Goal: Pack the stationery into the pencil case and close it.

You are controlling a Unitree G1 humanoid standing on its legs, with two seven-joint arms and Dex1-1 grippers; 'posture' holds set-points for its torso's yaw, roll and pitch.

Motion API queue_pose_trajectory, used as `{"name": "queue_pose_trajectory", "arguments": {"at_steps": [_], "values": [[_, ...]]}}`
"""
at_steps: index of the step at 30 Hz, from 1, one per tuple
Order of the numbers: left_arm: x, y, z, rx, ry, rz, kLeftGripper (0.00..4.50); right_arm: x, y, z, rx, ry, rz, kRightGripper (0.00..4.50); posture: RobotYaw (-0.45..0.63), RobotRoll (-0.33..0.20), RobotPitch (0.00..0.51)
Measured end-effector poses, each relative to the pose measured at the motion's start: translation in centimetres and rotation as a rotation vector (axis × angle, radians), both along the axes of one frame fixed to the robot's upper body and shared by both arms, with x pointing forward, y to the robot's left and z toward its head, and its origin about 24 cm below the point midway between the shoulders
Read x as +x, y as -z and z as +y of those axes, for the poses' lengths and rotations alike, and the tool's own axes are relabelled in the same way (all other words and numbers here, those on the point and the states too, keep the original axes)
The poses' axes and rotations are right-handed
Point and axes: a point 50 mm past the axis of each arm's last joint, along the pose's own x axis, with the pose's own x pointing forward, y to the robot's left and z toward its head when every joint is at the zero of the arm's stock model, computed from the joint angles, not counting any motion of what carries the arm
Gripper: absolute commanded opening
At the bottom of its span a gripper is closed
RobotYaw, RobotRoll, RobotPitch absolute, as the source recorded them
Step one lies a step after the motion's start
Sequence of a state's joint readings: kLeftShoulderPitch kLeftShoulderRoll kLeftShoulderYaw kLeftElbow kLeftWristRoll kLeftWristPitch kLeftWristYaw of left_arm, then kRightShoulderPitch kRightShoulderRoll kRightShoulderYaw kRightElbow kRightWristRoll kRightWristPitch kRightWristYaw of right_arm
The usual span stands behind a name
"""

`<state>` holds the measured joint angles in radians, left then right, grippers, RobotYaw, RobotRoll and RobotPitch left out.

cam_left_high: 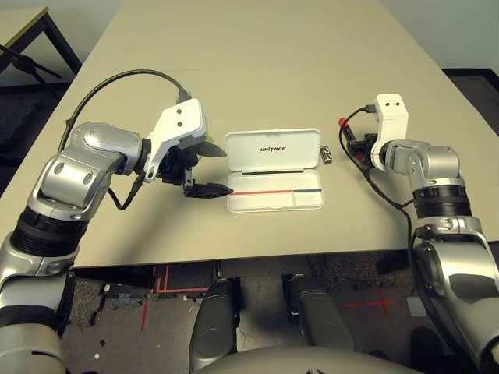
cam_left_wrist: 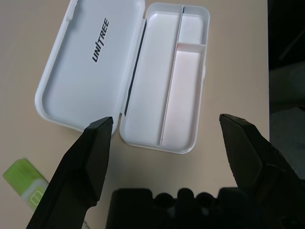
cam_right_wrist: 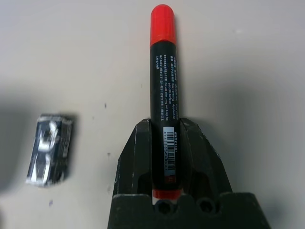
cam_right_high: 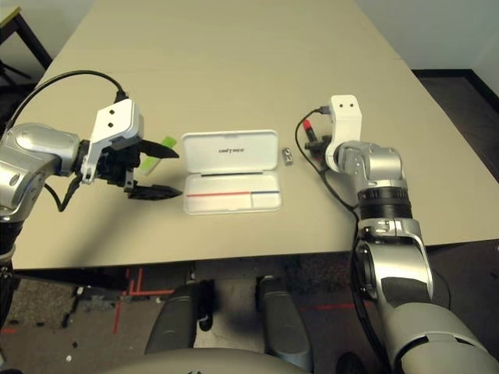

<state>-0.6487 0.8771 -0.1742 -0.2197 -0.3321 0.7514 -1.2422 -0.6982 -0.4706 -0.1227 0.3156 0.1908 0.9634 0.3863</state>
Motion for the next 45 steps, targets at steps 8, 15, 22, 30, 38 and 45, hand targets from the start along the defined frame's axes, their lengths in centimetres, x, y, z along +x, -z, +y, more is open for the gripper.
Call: {"name": "queue_pose_trajectory", "arguments": {"at_steps": [8, 15, 22, 30, 38, 45], "values": [[0.3, 0.0, -0.1, -0.014, -0.006, -0.009, 4.50, -4.3, -0.8, -2.1, -0.021, -0.200, -0.013, 0.56, -0.08, 0.000, 0.189], [0.7, 0.1, -0.4, -0.042, -0.004, -0.022, 4.50, -7.2, -1.7, -3.3, -0.023, -0.343, -0.012, 0.56, -0.10, 0.000, 0.194], [0.9, 0.2, -0.3, -0.050, -0.014, -0.030, 4.50, -9.5, -3.2, -4.5, -0.040, -0.510, -0.035, 0.56, -0.11, 0.000, 0.198], [1.1, -0.3, -0.1, -0.057, -0.016, -0.039, 4.50, -9.7, -5.6, -2.7, -0.111, -0.873, -0.119, 0.56, -0.09, 0.000, 0.193], [0.7, -0.9, 0.3, -0.082, -0.010, -0.041, 4.50, -6.7, -6.4, 0.6, -0.167, -1.125, -0.149, 0.56, -0.05, 0.000, 0.185], [-0.3, -0.6, 0.5, -0.100, 0.015, -0.024, 4.50, -4.3, -6.1, 3.9, -0.212, -1.264, -0.173, 0.56, -0.01, 0.000, 0.172]]}}
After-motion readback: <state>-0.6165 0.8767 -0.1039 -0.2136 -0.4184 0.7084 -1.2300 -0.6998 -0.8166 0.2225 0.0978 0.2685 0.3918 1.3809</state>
